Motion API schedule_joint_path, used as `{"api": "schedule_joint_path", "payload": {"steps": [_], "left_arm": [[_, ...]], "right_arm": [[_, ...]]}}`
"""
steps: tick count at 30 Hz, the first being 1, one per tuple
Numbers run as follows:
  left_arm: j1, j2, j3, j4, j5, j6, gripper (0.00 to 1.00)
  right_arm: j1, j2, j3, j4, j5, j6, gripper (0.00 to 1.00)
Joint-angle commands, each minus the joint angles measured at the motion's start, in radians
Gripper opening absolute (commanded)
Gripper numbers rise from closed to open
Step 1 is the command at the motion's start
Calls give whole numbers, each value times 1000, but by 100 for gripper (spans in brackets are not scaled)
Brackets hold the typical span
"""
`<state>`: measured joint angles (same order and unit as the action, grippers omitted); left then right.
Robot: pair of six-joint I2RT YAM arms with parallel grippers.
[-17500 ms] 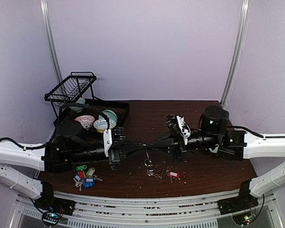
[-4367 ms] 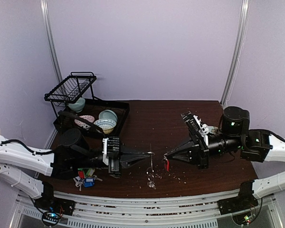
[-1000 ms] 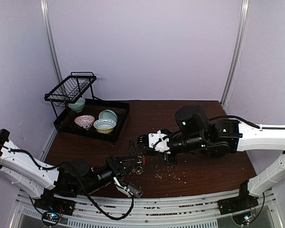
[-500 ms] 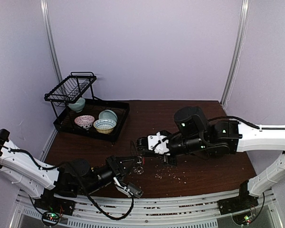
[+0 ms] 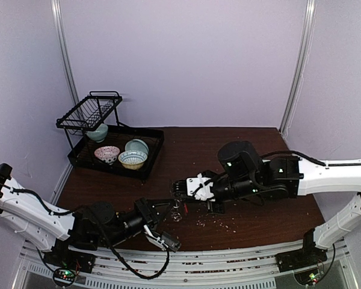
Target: Put the keys on the keyring
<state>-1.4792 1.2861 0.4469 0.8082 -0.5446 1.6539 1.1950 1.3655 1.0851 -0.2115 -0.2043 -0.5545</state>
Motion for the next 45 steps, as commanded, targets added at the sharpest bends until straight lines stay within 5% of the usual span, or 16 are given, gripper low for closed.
{"api": "schedule_joint_path", "payload": {"steps": [1, 45], "left_arm": [[-4, -24, 19, 56, 2, -13, 0], [-4, 7, 59, 2, -26, -86, 0]], "right_arm": [[7, 4, -2, -3, 5, -1, 0], [19, 26, 47, -52, -97, 139, 0]]}}
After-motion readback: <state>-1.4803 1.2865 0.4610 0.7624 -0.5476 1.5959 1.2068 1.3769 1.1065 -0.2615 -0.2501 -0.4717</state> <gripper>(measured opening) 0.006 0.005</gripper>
